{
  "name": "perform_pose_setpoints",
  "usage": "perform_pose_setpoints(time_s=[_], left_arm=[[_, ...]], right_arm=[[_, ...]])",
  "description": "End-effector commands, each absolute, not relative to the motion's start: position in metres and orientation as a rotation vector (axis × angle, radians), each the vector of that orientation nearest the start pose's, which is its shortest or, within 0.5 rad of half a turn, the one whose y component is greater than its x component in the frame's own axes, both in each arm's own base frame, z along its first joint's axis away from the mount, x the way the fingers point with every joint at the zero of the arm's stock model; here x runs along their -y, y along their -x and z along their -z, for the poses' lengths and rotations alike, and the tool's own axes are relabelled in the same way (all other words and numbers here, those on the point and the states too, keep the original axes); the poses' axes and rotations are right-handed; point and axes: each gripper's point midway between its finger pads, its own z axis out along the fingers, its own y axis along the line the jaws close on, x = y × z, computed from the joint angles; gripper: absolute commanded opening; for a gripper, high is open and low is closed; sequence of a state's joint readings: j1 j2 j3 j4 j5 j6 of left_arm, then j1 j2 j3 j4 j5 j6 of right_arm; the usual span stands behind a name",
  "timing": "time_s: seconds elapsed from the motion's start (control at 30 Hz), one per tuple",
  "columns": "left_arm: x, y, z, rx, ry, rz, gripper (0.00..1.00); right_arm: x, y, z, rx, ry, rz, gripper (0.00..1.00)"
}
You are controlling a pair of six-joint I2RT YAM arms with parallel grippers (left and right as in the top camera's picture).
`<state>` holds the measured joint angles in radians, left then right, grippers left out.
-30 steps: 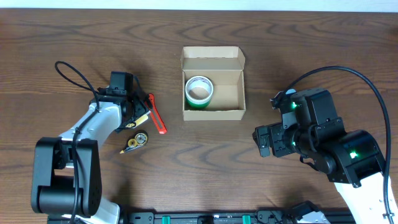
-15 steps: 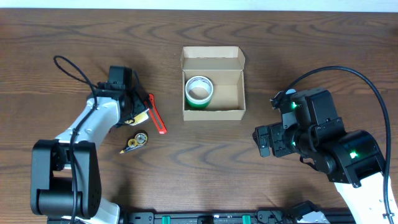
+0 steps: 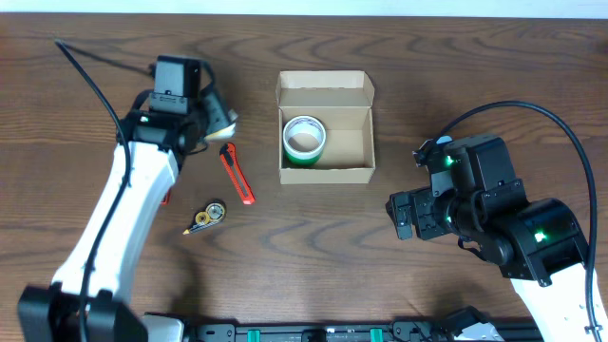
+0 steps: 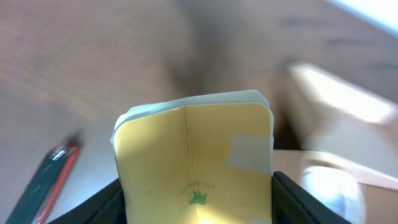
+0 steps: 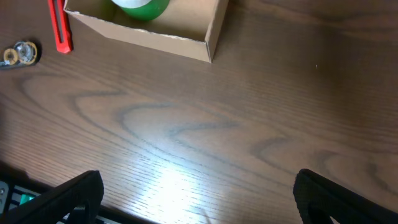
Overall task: Pack container
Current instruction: 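Lift the yellow notepad and lower it into the box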
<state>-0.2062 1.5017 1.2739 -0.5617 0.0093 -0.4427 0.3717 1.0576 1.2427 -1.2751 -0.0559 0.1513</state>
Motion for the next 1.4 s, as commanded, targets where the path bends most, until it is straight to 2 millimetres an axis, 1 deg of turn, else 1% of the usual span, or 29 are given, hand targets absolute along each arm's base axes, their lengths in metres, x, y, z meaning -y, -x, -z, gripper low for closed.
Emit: perform_pose_setpoints(time_s=[0.0, 0.03, 0.1, 0.2, 0.27, 0.43, 0.57, 0.63, 0.83, 0.97, 1.0, 1.23, 1.37], left_arm=[[0.131, -0.418, -0.247, -2.268, 0.068, 0.408, 0.63], [0.146, -0.417, -0.252, -2.247, 0.008, 0.441, 0.63], [0.170, -0.415, -0.255, -2.227, -0.096, 0.490, 0.63], [0.204, -0.409, -0.247, -2.223, -0.255, 0.552, 0.63], [0.221, -0.406, -0.239, -2.229, -0.329, 0.589, 0.61], [0.253, -0.403, -0.214, -2.250, -0.448, 0.668, 0.60], [0.273, -0.401, -0.199, -2.260, -0.501, 0.736, 0.59], [0.276, -0.401, -0.192, -2.273, -0.510, 0.744, 0.60], [0.276, -0.401, -0.171, -2.330, -0.507, 0.735, 0.61], [0.268, -0.404, -0.154, -2.391, -0.453, 0.675, 0.62], [0.268, -0.404, -0.151, -2.401, -0.451, 0.670, 0.64], [0.266, -0.406, -0.130, -2.452, -0.435, 0.652, 0.64], [0.257, -0.413, -0.124, -2.466, -0.386, 0.577, 0.65]], right_arm=[[-0.096, -0.213, -0.230, -2.659, 0.337, -0.247, 0.99], [-0.096, -0.213, -0.230, -2.659, 0.337, -0.246, 0.99], [-0.096, -0.213, -0.230, -2.659, 0.337, -0.247, 0.99], [-0.096, -0.213, -0.230, -2.659, 0.337, -0.247, 0.99], [-0.096, -0.213, -0.230, -2.659, 0.337, -0.247, 0.99], [-0.096, -0.213, -0.230, -2.659, 0.337, -0.247, 0.99], [-0.096, -0.213, -0.230, -2.659, 0.337, -0.247, 0.99], [-0.096, -0.213, -0.230, -2.659, 0.337, -0.247, 0.99], [-0.096, -0.213, -0.230, -2.659, 0.337, -0.247, 0.99], [-0.096, -0.213, -0.230, -2.659, 0.337, -0.247, 0.99], [-0.096, -0.213, -0.230, -2.659, 0.337, -0.247, 0.99], [-0.096, -0.213, -0.230, -2.659, 0.337, -0.247, 0.99], [-0.096, -0.213, -0.230, -2.659, 0.337, -0.247, 0.99]])
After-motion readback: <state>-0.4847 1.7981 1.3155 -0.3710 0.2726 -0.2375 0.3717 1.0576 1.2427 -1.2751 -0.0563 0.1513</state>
